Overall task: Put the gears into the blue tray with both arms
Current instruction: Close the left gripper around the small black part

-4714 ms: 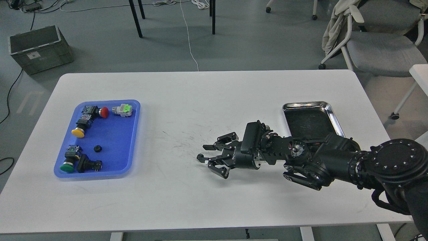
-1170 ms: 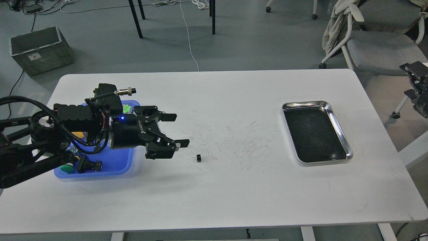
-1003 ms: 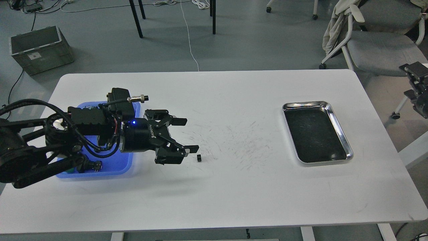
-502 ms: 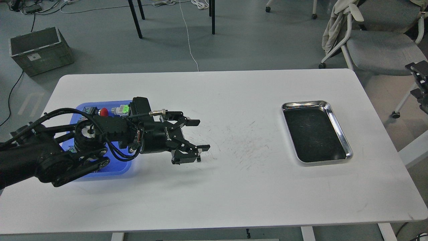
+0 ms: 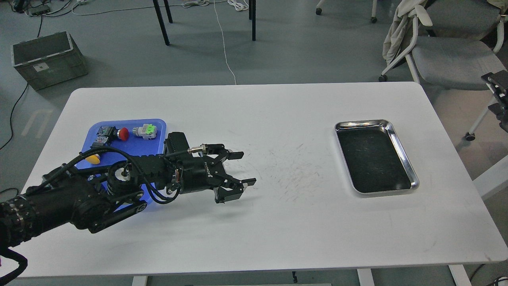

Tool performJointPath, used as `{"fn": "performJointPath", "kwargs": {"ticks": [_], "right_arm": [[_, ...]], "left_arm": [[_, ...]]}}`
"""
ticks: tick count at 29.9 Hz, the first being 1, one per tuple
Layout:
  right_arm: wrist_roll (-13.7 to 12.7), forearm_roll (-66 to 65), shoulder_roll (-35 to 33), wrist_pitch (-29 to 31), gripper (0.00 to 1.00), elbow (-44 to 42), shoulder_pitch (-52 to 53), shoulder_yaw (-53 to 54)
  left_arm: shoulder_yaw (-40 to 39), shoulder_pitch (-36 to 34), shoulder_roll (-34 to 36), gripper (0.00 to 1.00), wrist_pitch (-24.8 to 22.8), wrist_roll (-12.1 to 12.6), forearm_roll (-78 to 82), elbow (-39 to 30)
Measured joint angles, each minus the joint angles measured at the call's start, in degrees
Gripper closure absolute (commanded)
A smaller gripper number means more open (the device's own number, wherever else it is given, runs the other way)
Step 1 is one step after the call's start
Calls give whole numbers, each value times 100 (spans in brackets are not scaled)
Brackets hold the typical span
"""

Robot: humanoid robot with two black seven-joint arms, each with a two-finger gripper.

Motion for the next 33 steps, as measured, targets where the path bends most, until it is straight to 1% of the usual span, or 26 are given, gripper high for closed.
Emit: {"fn": "performJointPath", "kwargs": {"ticks": [3,7,10,16,23,24,26,33], "right_arm": [[0,-1,3,0,4,-5,8,0],[0,-24,24,0,4,-15,10,0],[0,-39,36,0,4,-16,9,0],[0,-44,48,0,4,-24,7,1],[2,-45,45,0,4,-25,-8,1],[3,-45,43,0,4,-25,-8,1],[3,-45,42,0,4,-25,-9,1],[6,-45,46,-10,4,-24,-12,1]], "left_arm": [[9,81,-48,21,43,1,97,101],[10,245,-103,25,105,1,226,153],[10,275,-134,34,166,0,245,217],[21,293,-249,34,177,1,260,460],[23,411,-276,35,178,1,285,505],[23,415,-277,35,178,1,286,505],[23,423,-278,42,181,-1,287,520],[20,481,-303,44,195,0,287,685]]}}
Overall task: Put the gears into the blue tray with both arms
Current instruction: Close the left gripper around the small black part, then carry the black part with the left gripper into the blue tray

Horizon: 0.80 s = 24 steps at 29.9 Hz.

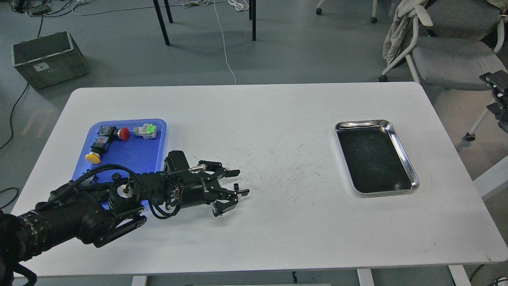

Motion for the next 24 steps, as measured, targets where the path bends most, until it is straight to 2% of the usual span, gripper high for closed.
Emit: {"fn": "performJointPath", "kwargs": {"ticks": [4,9,11,15,20,24], "right_arm": [[2,0,1,0,4,5,-2,0],[2,-88,-2,2,4,5,-5,-3],[3,-107,-5,2,4,5,-5,-3],[4,-113,-6,2,4,5,-10,-2],[4,-114,-4,-23,4,5,-32,0],[4,-114,2,-55,4,5,-41,0]], "left_arm": [[0,55,-16,49,43,0,0,101],[2,97,-42,51,53,0,9,123],[9,109,-44,58,54,0,16,123],[9,123,-44,60,54,0,27,122],[4,122,-44,73,54,0,174,120],[3,122,-38,75,54,-1,214,120]]}}
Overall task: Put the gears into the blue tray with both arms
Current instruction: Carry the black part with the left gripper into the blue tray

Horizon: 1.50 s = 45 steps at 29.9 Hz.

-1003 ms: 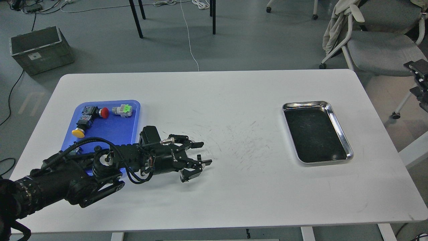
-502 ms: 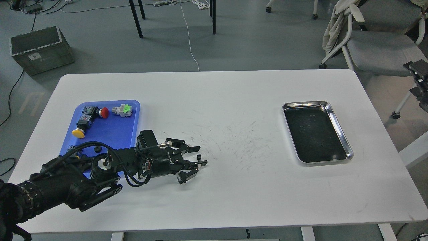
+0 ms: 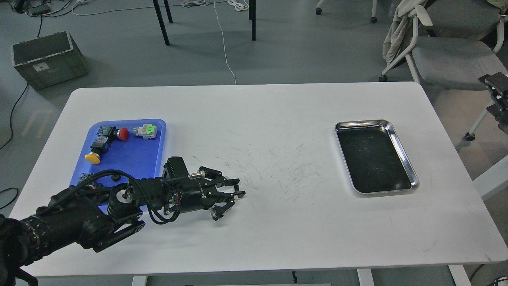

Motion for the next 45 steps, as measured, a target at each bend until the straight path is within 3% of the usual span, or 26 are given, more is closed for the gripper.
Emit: {"fn": "performJointPath", "kwargs": {"ticks": [5,12,26,34,45], "right_arm": [[0,0,1,-6,4,2,-6,-2],[3,0,1,-6,4,1,-25,-9],[8,-9,172,-6,4,-155,-18,-9],[23,-9,194,-6,4,-172,-17,0],[42,-16,194,1,4,-150,-12,0]], "left_arm": [[-1,-16,23,86,0,0,9,-6],[-26,-69,213,88,0,-2,10,-92],[-79,-1028,1683,89,-26,-1,-55,-701],[-31,-1156,2095,89,-33,1,-532,53],[-18,-654,2077,89,65,1,-623,755]]}}
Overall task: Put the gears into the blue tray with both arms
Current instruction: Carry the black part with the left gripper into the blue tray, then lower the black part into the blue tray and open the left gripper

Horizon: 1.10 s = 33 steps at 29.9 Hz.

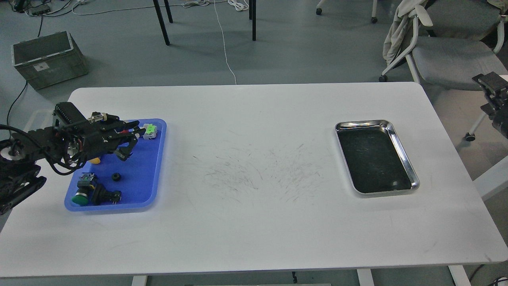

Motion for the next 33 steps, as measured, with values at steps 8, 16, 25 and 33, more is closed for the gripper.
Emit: {"fn": "performJointPath", "kwargs": {"ticks": [8,16,25,33], "right_arm": [[8,-36,-45,10,4,32,0,-6],[10,-36,-52,11,4,56,0,-1],[10,-33,-61,9,4,64,2,-6],[10,-51,-62,10,4,58,11,-9]], "left_arm": [[5,189,-24,87,39,0,-5,89],[11,338,-24,82,40,0,1,106],[10,390,-26,66,47,0,3,126],[3,390,-38,58,43,0,-26,235]]}}
